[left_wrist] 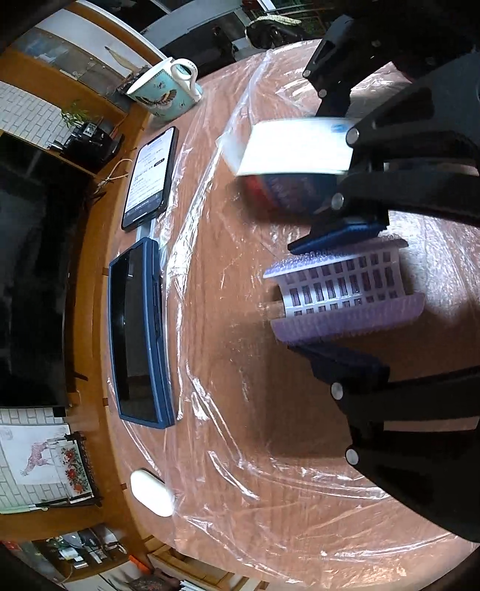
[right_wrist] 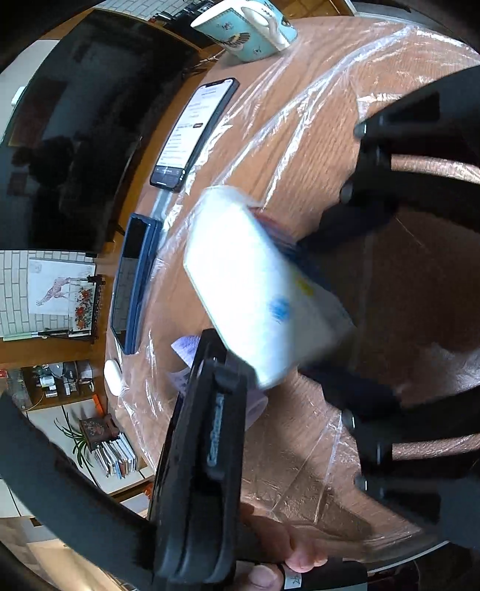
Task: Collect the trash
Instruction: 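Grasp the purple comb with the left tool while the right tool grasps the white medicine box, then carry the purple comb with the left tool while the right tool carries the medicine box over the bin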
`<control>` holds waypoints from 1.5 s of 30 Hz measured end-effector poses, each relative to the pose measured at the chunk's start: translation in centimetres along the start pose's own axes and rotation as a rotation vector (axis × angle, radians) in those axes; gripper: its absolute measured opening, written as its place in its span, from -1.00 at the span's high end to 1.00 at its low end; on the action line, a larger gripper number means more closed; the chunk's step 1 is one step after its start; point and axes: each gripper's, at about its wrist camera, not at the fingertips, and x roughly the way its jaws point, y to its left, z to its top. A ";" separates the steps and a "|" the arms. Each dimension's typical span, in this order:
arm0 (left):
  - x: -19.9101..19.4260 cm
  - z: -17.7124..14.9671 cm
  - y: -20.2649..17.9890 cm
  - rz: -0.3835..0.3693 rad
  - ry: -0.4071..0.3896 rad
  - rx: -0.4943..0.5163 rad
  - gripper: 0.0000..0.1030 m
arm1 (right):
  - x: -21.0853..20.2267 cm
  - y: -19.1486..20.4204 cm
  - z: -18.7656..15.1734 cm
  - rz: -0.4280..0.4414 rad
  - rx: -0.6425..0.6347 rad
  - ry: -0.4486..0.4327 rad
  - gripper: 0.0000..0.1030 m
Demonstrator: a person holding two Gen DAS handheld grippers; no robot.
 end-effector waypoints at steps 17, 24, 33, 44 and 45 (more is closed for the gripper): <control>-2.3 -2.3 1.2 0.082 -0.092 0.021 0.14 | -0.2 -0.5 1.5 -0.020 0.222 -0.067 -0.75; -3.7 -3.0 4.0 0.136 -0.120 -0.021 0.14 | 1.4 -0.4 3.2 -0.079 0.262 -0.028 -0.77; -4.3 -4.5 5.6 0.133 -0.123 -0.036 0.14 | 2.2 -0.4 3.5 -0.153 0.274 -0.010 0.11; -5.3 -5.9 5.2 0.071 -0.130 0.000 0.14 | -2.0 -0.6 1.1 -0.032 0.355 -0.074 0.11; -5.5 -6.1 5.1 0.062 -0.132 0.004 0.14 | -2.4 -0.5 0.9 -0.022 0.363 -0.078 0.11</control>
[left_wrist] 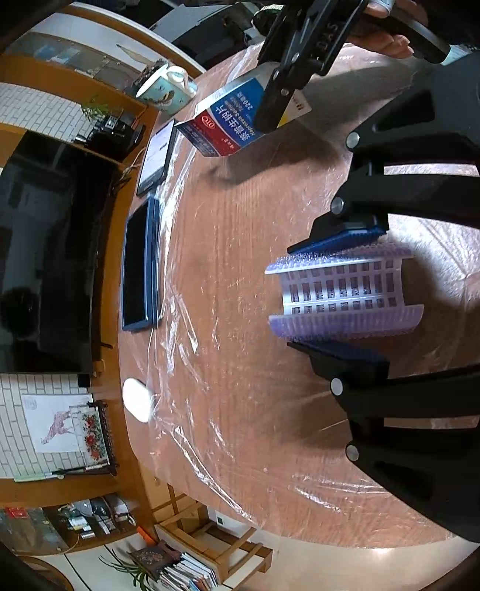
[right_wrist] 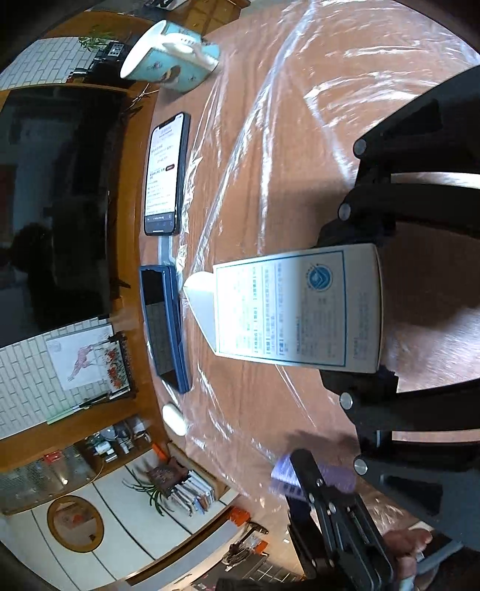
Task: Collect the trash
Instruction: 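Carry the purple comb with the left tool while the right tool carries the medicine box over the bin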
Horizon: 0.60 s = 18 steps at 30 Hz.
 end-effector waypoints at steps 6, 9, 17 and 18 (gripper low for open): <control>-1.2 -0.7 -1.0 -0.054 -0.012 0.046 0.14 | -2.5 0.6 -1.6 0.011 0.018 -0.021 0.11; -1.9 -1.0 -1.6 -0.073 -0.020 0.074 0.14 | -3.6 1.0 -2.5 0.011 0.019 -0.031 0.11; -3.9 -2.3 -2.8 -0.099 -0.040 0.108 0.14 | -6.4 1.4 -4.6 0.025 -0.002 -0.043 0.11; -4.1 -2.5 -3.0 -0.099 -0.041 0.109 0.14 | -6.7 1.3 -4.8 0.030 -0.003 -0.045 0.11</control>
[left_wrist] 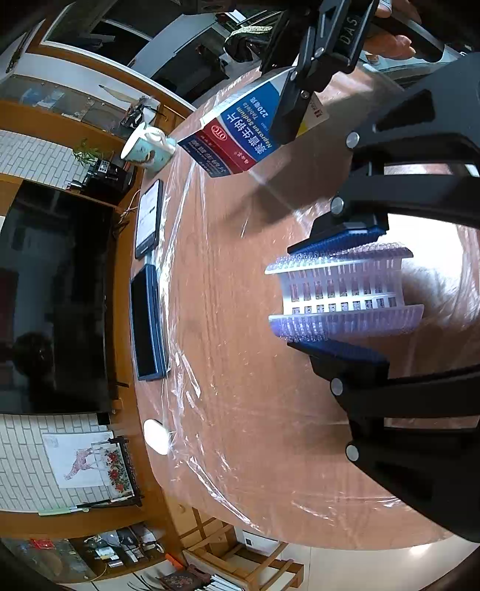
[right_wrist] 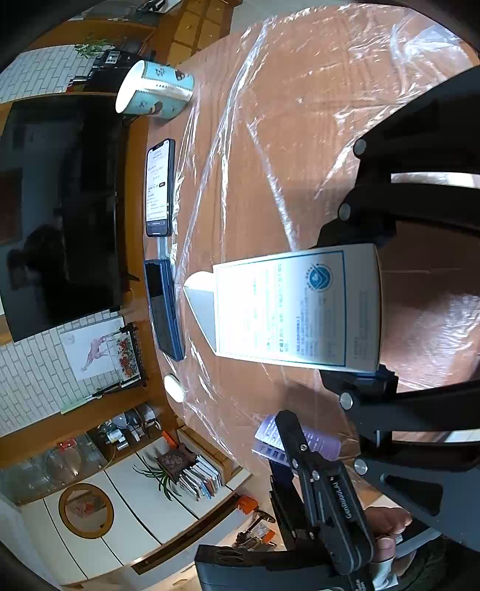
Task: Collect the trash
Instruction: 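Carry the purple comb with the left tool while the right tool carries the medicine box over the bin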
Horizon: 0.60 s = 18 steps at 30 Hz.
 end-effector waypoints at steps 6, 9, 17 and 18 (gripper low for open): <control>-1.5 -1.7 -1.6 0.012 -0.011 -0.002 0.14 | -2.4 0.1 -1.8 0.027 -0.035 -0.007 0.11; -2.4 -2.8 -2.5 0.021 -0.014 -0.009 0.14 | -3.9 0.2 -3.1 0.044 -0.060 -0.003 0.11; -5.3 -6.1 -5.3 0.026 -0.020 0.005 0.14 | -7.6 0.3 -7.0 0.092 -0.094 0.009 0.11; -5.7 -6.6 -5.6 0.026 -0.020 0.011 0.14 | -7.9 0.4 -7.5 0.094 -0.099 0.011 0.11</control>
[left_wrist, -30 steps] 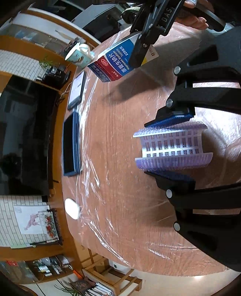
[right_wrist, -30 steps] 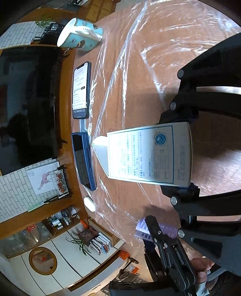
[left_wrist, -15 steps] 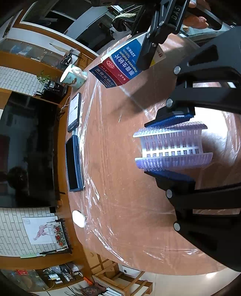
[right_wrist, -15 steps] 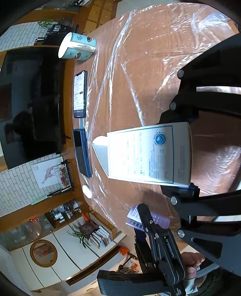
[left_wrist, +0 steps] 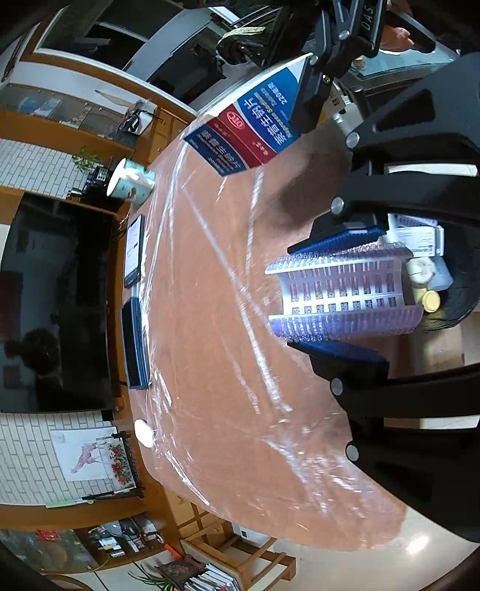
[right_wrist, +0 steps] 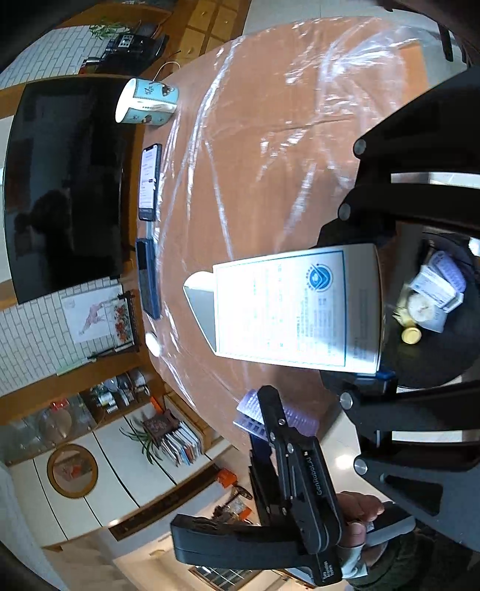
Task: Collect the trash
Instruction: 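Carry the purple comb with the left tool while the right tool carries the medicine box over the bin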
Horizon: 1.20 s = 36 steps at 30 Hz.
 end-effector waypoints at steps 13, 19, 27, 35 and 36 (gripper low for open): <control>-3.3 -6.0 -3.8 -0.024 0.036 0.071 0.14 | -3.2 1.9 -6.6 0.042 -0.031 0.057 0.11; -3.0 -8.7 -4.7 -0.039 0.083 0.097 0.14 | -3.1 3.0 -9.3 0.050 -0.046 0.119 0.11; -0.4 -11.4 -5.1 -0.030 0.165 0.131 0.14 | -0.8 3.4 -12.1 0.025 -0.045 0.213 0.11; 2.2 -12.8 -5.0 -0.017 0.216 0.138 0.14 | 2.6 3.2 -13.2 -0.024 -0.060 0.275 0.11; 2.5 -12.8 -5.0 -0.015 0.221 0.138 0.14 | 2.9 3.2 -13.2 -0.025 -0.058 0.278 0.11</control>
